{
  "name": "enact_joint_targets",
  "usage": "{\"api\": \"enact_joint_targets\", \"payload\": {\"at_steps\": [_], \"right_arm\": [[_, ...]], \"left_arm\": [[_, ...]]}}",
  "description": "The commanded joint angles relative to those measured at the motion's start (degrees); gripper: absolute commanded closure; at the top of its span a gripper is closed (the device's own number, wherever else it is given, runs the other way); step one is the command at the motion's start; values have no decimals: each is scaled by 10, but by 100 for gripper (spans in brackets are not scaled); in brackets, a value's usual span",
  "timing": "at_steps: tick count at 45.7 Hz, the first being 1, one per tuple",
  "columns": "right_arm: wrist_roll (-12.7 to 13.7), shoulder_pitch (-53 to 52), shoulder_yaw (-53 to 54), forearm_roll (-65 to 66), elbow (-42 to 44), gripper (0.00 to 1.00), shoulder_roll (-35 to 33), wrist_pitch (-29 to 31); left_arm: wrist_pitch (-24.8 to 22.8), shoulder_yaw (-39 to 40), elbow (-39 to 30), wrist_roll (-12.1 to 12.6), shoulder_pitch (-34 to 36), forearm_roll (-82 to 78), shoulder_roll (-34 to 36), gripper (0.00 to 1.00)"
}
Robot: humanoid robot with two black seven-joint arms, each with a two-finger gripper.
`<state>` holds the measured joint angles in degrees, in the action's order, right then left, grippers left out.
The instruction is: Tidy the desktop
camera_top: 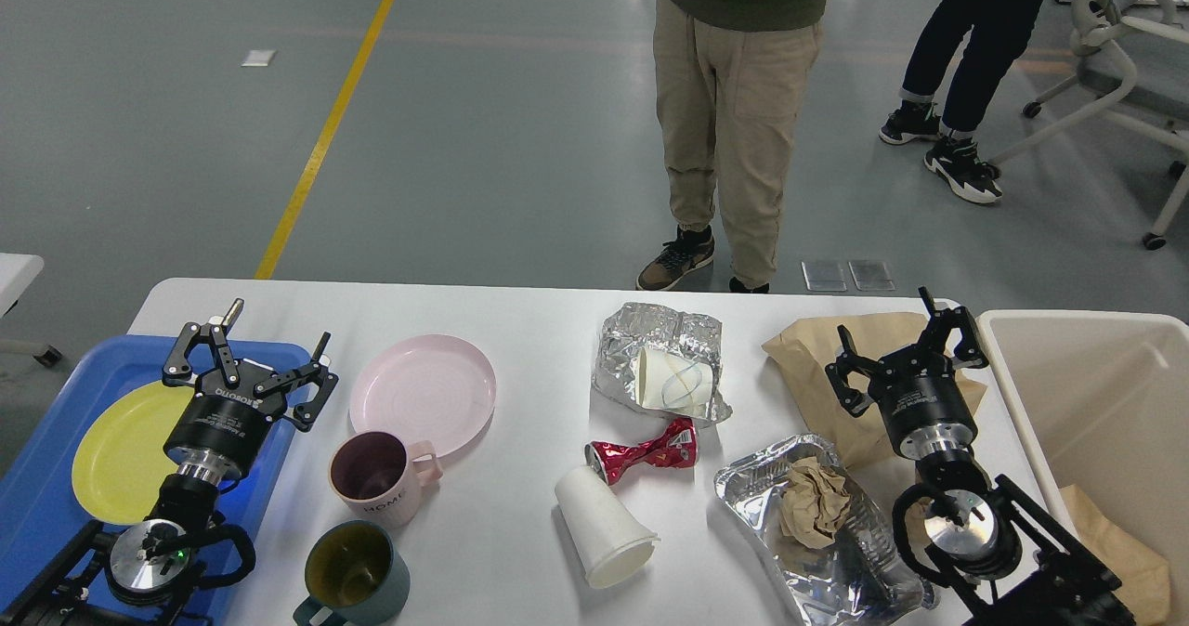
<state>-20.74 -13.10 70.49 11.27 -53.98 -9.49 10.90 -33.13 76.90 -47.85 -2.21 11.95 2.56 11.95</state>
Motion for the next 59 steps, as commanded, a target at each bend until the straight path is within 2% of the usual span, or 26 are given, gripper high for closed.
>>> {"api": "enact_joint_targets", "payload": {"at_steps": [1,17,23,27,28,33,34,35,36,40,50,53,59], "right_arm": [[0,0,0,0,0,0,1,0],[0,0,0,0,0,0,0,0],[0,0,0,0,0,0,0,0],[0,0,0,1,0,0,0,0],[0,0,0,0,0,0,0,0],[0,0,0,0,-1,0,0,0],[0,0,0,0,0,0,0,0],[0,0,0,1,0,0,0,0],[0,0,0,0,-1,0,0,0],[0,0,0,0,0,0,0,0],[0,0,0,0,-1,0,0,0],[0,0,0,0,-1,0,0,0],[0,0,0,0,-1,0,0,0]], "left_arm": [[-2,3,0,-4,-1,1,-1,3],[-7,-3,1,-3,0,-1,10,3],[-7,-11,1,-10,-1,2,30,3],[-7,-53,1,-21,6,5,54,3],[-6,-101,1,-38,18,6,88,3],[-1,-264,4,-74,83,6,184,3],[-1,-305,4,-76,103,5,199,3],[-2,-399,4,-80,155,5,233,3],[-2,-455,4,-80,188,5,252,3],[-10,-643,3,-79,304,3,294,3],[-18,-1110,-6,-80,614,3,289,3],[-20,-1198,-7,-80,679,3,269,3],[-11,-1287,-5,-71,758,-2,219,3]]}}
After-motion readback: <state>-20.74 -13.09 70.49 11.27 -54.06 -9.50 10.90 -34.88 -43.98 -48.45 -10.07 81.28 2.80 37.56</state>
